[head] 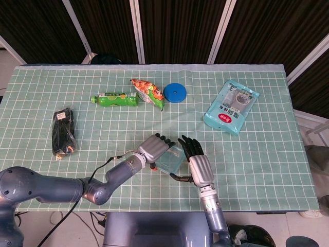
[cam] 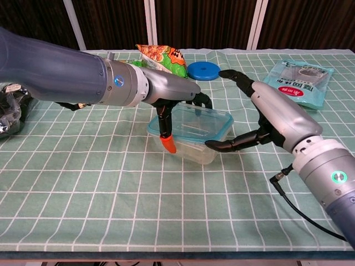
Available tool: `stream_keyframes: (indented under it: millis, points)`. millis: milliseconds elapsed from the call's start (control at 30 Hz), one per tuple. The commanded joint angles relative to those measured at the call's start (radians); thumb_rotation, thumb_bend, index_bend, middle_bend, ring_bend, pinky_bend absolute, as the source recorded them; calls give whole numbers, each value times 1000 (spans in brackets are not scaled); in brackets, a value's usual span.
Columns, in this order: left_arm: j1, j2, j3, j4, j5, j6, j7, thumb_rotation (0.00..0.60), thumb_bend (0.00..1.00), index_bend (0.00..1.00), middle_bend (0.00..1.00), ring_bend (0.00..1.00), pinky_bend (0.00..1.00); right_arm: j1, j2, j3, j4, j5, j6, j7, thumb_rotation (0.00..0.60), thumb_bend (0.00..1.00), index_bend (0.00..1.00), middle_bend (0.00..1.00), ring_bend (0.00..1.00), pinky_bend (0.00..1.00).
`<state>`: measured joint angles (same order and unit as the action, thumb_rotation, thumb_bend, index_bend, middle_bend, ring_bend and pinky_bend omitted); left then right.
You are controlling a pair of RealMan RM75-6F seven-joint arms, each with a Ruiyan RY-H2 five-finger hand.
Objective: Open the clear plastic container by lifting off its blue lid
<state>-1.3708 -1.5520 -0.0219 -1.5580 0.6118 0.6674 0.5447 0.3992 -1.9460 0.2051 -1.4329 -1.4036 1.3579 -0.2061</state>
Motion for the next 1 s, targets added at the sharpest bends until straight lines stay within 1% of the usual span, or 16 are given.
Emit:
stream_keyframes:
  millis: [33, 333, 500, 733, 1000]
  points:
    - [-1, 0, 4, 0, 0, 0, 0, 600, 93, 229, 258, 271, 414, 2, -3, 3, 1, -1, 2, -1, 600, 276, 0, 0, 0, 0]
    - [-4, -1, 7, 0, 2, 12, -2, 600, 93, 226, 255, 271, 407, 10, -2, 11, -8, -2, 4, -13, 600, 275, 0, 0, 0, 0]
    - [1, 2, -12, -8, 3, 13, -31, 600, 92, 220, 251, 264, 386, 16, 7, -7, 6, -24, 1, -21, 600, 276, 0, 0, 0, 0]
    - [5, 24, -21, -15, 14, -30, -70, 600, 92, 215, 246, 263, 384, 25, 15, -31, 53, -69, 7, -1, 600, 276, 0, 0, 0, 0]
    - [-3, 37, -14, -13, 30, -67, -87, 600, 92, 214, 245, 263, 389, 43, -2, -29, 94, -103, 20, 10, 600, 276, 0, 0, 0, 0]
